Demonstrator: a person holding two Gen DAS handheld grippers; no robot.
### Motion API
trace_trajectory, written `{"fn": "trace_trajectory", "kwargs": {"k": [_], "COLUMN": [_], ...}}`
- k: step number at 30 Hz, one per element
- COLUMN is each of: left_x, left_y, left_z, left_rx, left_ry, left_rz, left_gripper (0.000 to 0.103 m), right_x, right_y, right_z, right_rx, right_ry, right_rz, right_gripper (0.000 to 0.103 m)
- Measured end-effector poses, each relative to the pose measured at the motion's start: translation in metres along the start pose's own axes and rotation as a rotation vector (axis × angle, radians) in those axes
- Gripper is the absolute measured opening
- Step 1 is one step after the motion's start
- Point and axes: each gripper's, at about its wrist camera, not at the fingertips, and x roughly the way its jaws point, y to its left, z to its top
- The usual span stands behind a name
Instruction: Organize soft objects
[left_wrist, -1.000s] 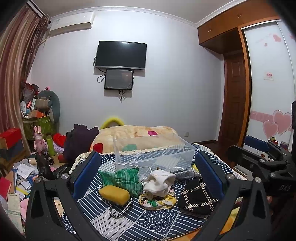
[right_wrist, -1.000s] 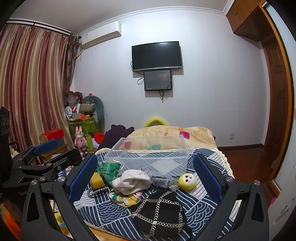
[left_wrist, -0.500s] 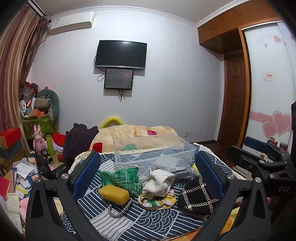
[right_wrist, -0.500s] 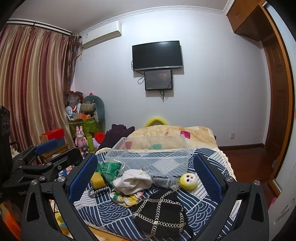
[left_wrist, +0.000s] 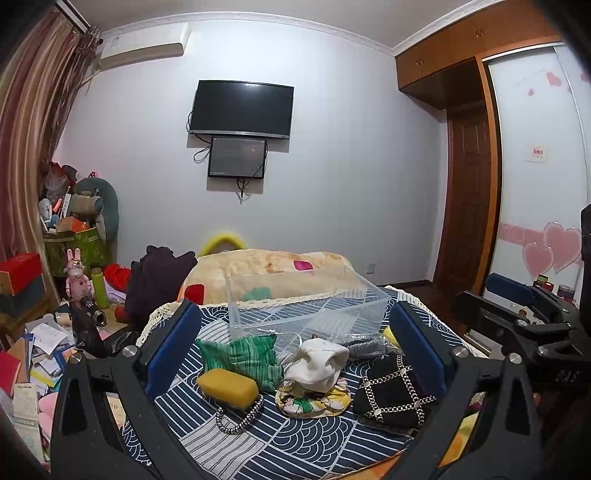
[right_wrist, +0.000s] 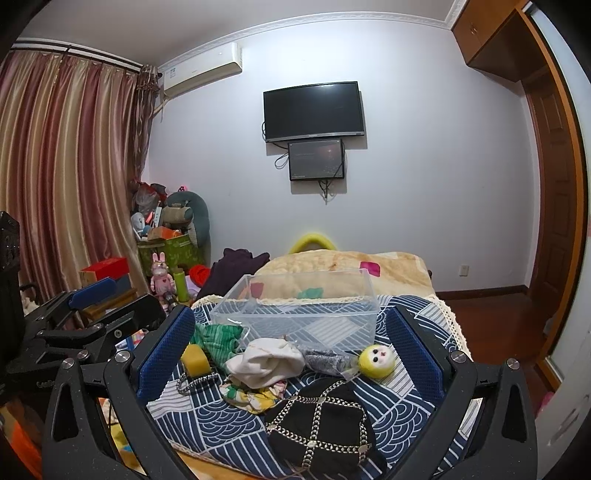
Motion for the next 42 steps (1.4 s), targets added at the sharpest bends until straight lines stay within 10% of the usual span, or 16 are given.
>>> {"fn": "trace_trajectory", "kwargs": {"k": [10,21,42], "left_x": [-0.001,0.012,0.081], "left_y": [0.005,0.013,0.072], "left_z": [-0.001,-0.010,-0.091], "left_rx": [-0.025,-0.034,-0.121], "left_ry": [-0.010,0.068,0.394], "left_rz": [-0.027,-0.048,0.046], "left_gripper": [0.103,0.069,0.060], "right_x": [-0.001,0.007,0.063], "right_y": [0.003,-0.001,-0.033], "right_z": [-0.001,-0.007,-0.079], "right_rx": [-0.014,-0.006,0.047], "right_ry": [-0.014,0.016,0.378], "right_rz": [-0.019,-0.026,-0.076], "right_gripper": [0.103,0.089,0.073]}}
